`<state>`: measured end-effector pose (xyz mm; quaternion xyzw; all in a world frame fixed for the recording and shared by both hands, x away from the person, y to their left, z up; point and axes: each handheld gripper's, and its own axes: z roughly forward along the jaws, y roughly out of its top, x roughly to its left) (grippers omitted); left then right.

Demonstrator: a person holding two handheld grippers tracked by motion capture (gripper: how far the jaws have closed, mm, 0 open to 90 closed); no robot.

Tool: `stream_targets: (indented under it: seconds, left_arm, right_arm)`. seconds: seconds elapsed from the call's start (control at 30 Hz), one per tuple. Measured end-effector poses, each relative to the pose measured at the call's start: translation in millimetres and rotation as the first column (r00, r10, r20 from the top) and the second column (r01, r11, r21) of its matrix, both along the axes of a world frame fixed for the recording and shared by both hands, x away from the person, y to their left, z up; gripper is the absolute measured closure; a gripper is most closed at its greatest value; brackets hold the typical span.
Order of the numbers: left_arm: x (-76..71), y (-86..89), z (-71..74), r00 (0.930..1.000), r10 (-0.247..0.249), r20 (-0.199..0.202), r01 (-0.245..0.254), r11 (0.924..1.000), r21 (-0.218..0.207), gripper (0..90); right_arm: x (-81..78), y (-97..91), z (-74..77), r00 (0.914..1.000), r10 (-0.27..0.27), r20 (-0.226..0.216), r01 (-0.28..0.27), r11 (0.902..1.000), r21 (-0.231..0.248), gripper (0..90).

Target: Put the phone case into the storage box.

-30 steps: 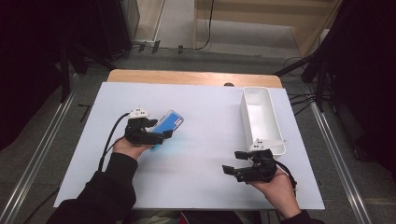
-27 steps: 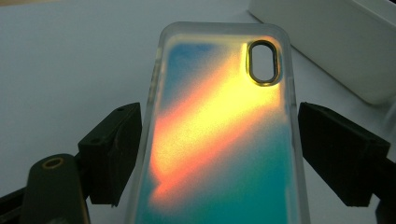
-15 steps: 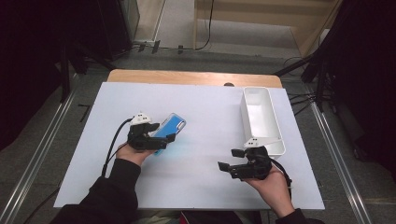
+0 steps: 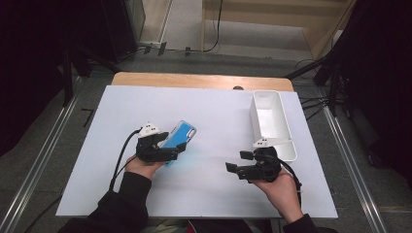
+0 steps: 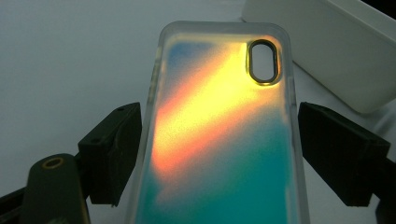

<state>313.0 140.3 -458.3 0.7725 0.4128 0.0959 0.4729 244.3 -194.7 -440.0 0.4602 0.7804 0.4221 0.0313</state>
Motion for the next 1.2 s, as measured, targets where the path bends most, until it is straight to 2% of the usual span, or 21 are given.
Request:
stream_targets:
  seconds: [0.37,0.6,0.83,1.0,1.2]
  left_arm:
    - [-9.9,-9.3,-4.4,0.9997,0.017,0.017,-0.017,0.9996,-0.022,16.2]
    - [-14.6,-14.5,-7.2,0.9989,0.042,0.021,-0.041,0.9978,-0.052,16.2]
    - [-17.8,-17.3,-10.7,0.9977,0.068,0.005,-0.067,0.9938,-0.089,16.2]
    - [-21.1,-20.9,-10.6,0.9963,0.08,0.031,-0.077,0.9924,-0.097,16.2]
    - [-23.8,-24.6,-12.1,0.9945,0.096,0.042,-0.09,0.9887,-0.12,16.2]
  right_arm:
    - [11.9,10.8,7.1,0.9999,-0.009,0.01,0.009,1.0,0.001,22.3]
    - [18.8,15.6,10.7,0.9999,-0.012,-0.007,0.012,0.9999,0.005,22.3]
    - [27.7,18.4,16.5,0.9997,-0.024,-0.004,0.024,0.9995,0.022,22.8]
    - [33.8,22.1,21.0,0.9994,-0.036,-0.003,0.036,0.9987,0.037,22.8]
    - [39.8,28.5,23.6,0.9992,-0.04,-0.001,0.04,0.9983,0.043,22.8]
